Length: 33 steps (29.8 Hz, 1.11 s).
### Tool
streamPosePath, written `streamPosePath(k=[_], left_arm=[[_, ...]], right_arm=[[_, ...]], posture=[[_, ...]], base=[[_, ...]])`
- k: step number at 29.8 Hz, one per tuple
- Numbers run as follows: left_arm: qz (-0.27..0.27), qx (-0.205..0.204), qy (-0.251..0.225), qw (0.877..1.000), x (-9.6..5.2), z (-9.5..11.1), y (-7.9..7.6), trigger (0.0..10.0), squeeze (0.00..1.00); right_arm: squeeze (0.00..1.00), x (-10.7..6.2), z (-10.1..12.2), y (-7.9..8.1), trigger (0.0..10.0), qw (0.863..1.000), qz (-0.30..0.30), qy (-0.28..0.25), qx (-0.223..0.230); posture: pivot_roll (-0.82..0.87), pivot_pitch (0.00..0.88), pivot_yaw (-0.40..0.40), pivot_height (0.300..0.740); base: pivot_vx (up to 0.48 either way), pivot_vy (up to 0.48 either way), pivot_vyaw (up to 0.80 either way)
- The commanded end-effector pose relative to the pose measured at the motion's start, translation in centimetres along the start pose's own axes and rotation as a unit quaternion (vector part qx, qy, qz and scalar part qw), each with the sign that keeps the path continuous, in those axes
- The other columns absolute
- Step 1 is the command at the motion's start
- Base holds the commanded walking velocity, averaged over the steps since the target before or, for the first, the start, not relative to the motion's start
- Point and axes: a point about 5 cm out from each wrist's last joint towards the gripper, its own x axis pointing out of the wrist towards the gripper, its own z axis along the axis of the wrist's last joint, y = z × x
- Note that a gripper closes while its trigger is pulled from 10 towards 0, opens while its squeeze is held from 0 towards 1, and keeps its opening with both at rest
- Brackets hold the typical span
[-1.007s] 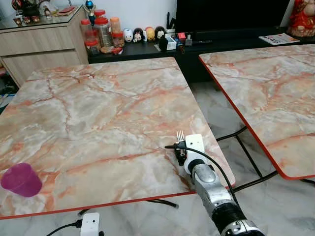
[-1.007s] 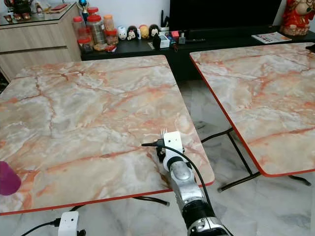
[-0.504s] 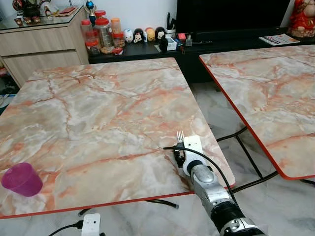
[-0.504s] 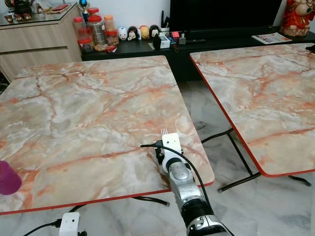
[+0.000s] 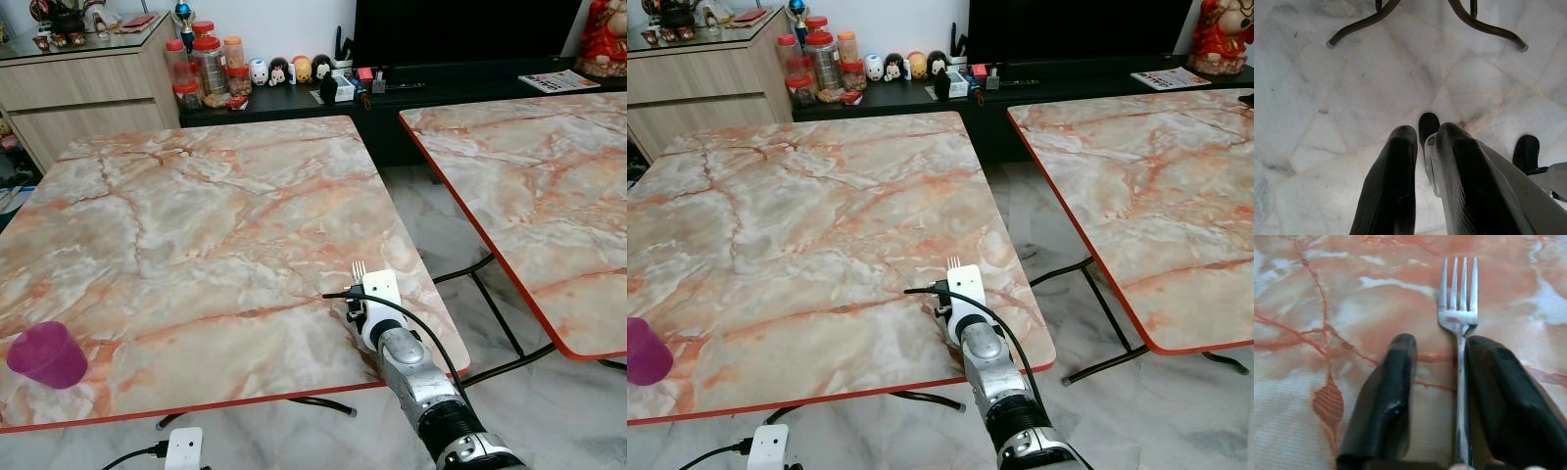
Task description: Setting the table
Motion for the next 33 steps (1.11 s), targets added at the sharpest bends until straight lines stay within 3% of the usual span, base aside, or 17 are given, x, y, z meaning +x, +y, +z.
streamPosePath(k=[1, 21, 26, 27, 28, 30, 31, 33], left_arm=[[-0.005, -0.001, 0.012, 1.000, 0.0, -0.4, -0.1, 10.0, 0.00], [-0.014, 0.015, 0.017, 1.000, 0.0, -0.4, 0.1, 10.0, 0.00], [-0.013, 0.017, 0.016, 1.000, -0.1, -0.5, -0.1, 10.0, 0.00], [-0.011, 0.018, 0.015, 1.000, 0.0, -0.4, -0.2, 10.0, 0.00], [-0.011, 0.018, 0.015, 1.000, 0.0, -0.4, -0.2, 10.0, 0.00], [-0.008, 0.019, 0.011, 1.000, 0.0, -0.2, -0.2, 10.0, 0.00], [-0.008, 0.019, 0.011, 1.000, 0.0, -0.2, -0.2, 10.0, 0.00], [-0.010, 0.020, 0.010, 1.000, 0.1, -0.1, -0.4, 10.0, 0.00]], right_arm=[[0.00, 0.0, -1.0, -0.2, 0.0, 1.000, -0.003, 0.029, 0.001], [0.00, 0.1, -0.7, 0.0, 0.0, 1.000, 0.006, 0.017, 0.001], [0.00, 0.0, -0.1, 0.0, 0.0, 1.000, 0.014, -0.016, -0.002], [0.00, -0.2, 1.3, 0.3, 10.0, 0.997, 0.028, -0.074, -0.023], [0.00, -0.2, 1.3, 0.3, 10.0, 0.997, 0.028, -0.074, -0.023], [0.00, -0.4, 3.2, 0.4, 10.0, 0.990, 0.032, -0.136, -0.013], [0.00, -0.4, 3.2, 0.4, 10.0, 0.990, 0.032, -0.136, -0.013], [0.00, -0.7, 4.7, 0.0, 10.0, 0.982, 0.024, -0.186, -0.009]], posture=[[-0.02, 0.000, 0.026, 0.740], [-0.03, 0.000, 0.030, 0.740], [-0.04, 0.000, 0.023, 0.740], [-0.04, 0.000, 0.018, 0.740], [-0.04, 0.000, 0.018, 0.740], [-0.05, 0.000, 0.013, 0.740], [-0.05, 0.000, 0.013, 0.740], [-0.05, 0.000, 0.004, 0.740]], base=[[0.000, 0.000, 0.00], [0.000, 0.000, 0.00], [0.000, 0.000, 0.00], [0.000, 0.000, 0.00], [0.000, 0.000, 0.00], [0.000, 0.000, 0.00], [0.000, 0.000, 0.00], [0.000, 0.000, 0.00]])
